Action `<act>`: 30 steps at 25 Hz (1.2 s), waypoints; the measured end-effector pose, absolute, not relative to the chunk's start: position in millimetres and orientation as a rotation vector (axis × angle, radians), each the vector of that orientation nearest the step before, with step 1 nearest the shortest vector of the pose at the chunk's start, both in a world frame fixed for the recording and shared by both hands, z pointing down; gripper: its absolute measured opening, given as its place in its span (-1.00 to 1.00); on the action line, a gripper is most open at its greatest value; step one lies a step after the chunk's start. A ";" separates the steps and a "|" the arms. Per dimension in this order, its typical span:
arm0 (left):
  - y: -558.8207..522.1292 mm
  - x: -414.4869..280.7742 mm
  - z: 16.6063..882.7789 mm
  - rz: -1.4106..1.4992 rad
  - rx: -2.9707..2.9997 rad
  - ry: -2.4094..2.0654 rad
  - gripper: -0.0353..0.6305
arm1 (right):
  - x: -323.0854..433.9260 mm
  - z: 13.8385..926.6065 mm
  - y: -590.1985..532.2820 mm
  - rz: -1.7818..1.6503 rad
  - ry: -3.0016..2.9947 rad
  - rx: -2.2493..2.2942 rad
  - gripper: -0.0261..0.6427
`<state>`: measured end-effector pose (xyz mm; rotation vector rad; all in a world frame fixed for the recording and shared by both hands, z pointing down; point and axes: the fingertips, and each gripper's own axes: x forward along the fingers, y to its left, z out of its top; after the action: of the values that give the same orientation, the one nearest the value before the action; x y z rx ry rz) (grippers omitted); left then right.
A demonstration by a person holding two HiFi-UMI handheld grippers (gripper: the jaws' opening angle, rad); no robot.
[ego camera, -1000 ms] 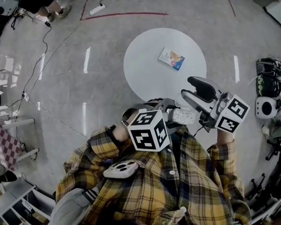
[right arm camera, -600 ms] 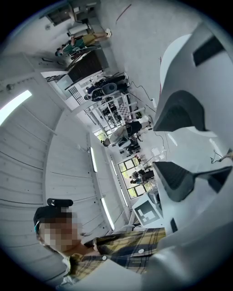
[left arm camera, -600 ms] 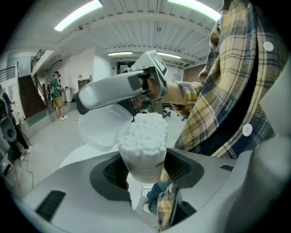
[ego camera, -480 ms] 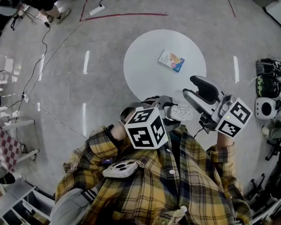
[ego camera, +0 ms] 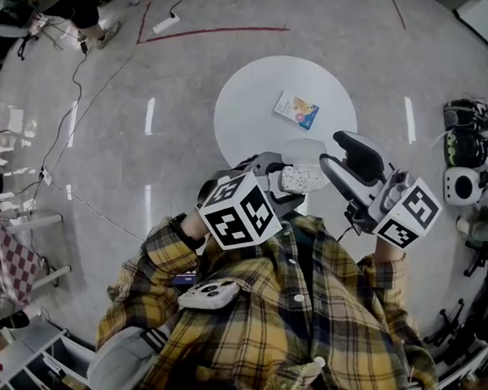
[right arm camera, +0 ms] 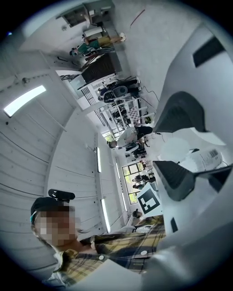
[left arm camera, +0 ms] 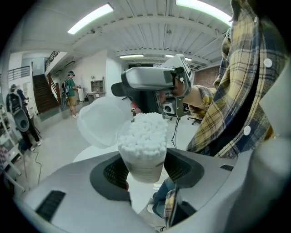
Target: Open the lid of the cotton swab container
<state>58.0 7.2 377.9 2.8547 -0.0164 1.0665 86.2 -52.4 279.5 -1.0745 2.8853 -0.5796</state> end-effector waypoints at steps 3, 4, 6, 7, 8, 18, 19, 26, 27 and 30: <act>-4.3 54.7 372.9 1.050 2.859 -0.061 -0.16 | 85.5 276.6 -52.9 -0.514 2.900 -1.135 -0.33; -7.0 53.4 371.4 1.044 2.861 -0.075 -0.16 | 85.6 275.4 -52.9 -0.498 2.894 -1.156 -0.36; -11.6 51.7 368.5 1.026 2.866 -0.104 -0.16 | 86.9 274.0 -53.1 -0.477 2.867 -1.196 -0.42; -13.8 51.5 366.9 1.012 2.867 -0.120 -0.16 | 88.2 274.5 -53.7 -0.472 2.849 -1.216 -0.46; -15.4 51.6 365.1 0.998 2.867 -0.135 -0.16 | 89.7 275.8 -54.6 -0.473 2.831 -1.235 -0.49; -20.5 49.9 365.0 0.986 2.853 -0.163 -0.16 | 95.4 305.8 -55.0 -0.474 2.814 -1.390 -0.72; -20.5 51.0 365.5 0.986 2.852 -0.158 -0.16 | 95.0 308.1 -54.8 -0.469 2.826 -1.396 -0.73; -18.2 57.4 365.3 0.990 2.853 -0.129 -0.16 | 94.8 313.9 -49.7 -0.492 2.832 -1.406 -0.81; -18.3 57.7 364.7 0.991 2.855 -0.127 -0.16 | 94.7 314.3 -49.3 -0.492 2.831 -1.411 -0.83; -18.0 58.8 364.3 0.990 2.858 -0.120 -0.16 | 94.1 317.2 -48.3 -0.488 2.841 -1.417 -0.87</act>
<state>58.8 -18.0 364.3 2.8579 -0.1197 0.9903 94.1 -48.3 317.2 -1.4168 2.8412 -0.4882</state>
